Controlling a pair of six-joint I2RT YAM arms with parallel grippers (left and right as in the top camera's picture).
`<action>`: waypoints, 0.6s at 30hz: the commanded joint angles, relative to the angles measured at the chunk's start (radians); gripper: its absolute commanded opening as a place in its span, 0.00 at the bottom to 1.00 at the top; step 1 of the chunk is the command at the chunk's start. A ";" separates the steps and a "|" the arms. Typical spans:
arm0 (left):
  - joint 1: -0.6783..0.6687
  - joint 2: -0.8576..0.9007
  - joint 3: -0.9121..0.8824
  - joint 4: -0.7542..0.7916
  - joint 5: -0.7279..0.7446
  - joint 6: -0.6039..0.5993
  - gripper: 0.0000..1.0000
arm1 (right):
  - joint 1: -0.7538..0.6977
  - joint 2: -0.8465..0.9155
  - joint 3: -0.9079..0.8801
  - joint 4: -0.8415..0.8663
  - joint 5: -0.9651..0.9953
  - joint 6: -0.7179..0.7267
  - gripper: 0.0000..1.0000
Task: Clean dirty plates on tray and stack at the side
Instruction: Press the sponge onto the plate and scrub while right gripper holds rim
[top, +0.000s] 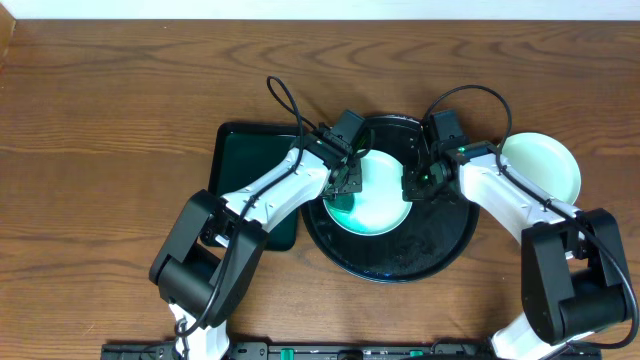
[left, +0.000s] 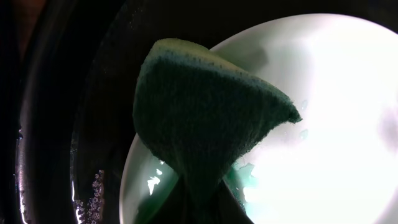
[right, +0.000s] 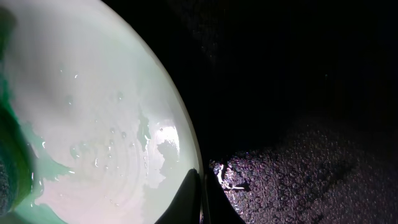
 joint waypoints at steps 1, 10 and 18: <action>0.000 0.031 -0.037 -0.014 -0.020 -0.008 0.07 | 0.012 -0.005 -0.005 0.003 0.004 -0.021 0.01; 0.000 0.137 -0.037 -0.006 0.033 -0.008 0.07 | 0.012 -0.005 -0.005 0.003 0.004 -0.023 0.01; 0.000 0.142 -0.032 0.037 0.277 -0.003 0.07 | 0.012 -0.005 -0.005 0.003 0.003 -0.033 0.01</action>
